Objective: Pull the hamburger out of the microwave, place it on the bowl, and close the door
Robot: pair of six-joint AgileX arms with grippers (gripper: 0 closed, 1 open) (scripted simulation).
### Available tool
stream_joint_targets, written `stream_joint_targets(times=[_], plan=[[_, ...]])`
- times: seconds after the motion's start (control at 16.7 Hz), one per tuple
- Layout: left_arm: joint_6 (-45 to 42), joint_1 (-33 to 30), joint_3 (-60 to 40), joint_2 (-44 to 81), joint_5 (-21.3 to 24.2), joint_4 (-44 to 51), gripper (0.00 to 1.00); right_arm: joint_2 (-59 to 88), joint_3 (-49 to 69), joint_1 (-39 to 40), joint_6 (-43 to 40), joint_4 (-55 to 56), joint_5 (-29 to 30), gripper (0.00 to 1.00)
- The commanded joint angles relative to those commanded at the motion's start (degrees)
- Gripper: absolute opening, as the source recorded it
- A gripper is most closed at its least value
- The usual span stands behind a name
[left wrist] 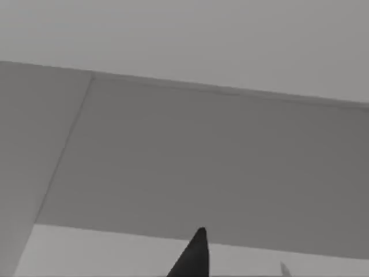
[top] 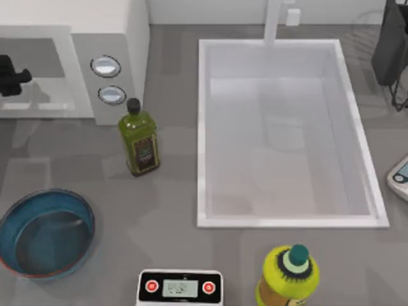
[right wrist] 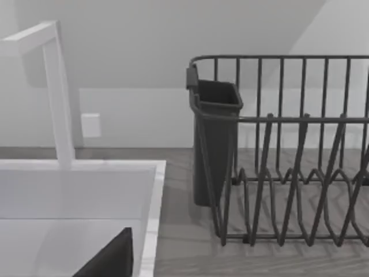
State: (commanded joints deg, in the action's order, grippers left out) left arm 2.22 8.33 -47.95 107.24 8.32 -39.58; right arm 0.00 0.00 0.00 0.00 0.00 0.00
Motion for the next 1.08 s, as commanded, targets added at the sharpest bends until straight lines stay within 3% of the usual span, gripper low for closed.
stream_joint_targets(times=[0.48, 1.08], plan=[[29.03, -12.22, -10.77, 0.19, -17.93, 33.94, 0.00, 0.00, 0.00, 0.00, 0.00, 0.00, 0.00, 1.00], [89.13, -30.73, -25.38, 3.74, -39.81, 89.43, 0.00, 0.00, 0.00, 0.00, 0.00, 0.00, 0.00, 1.00]])
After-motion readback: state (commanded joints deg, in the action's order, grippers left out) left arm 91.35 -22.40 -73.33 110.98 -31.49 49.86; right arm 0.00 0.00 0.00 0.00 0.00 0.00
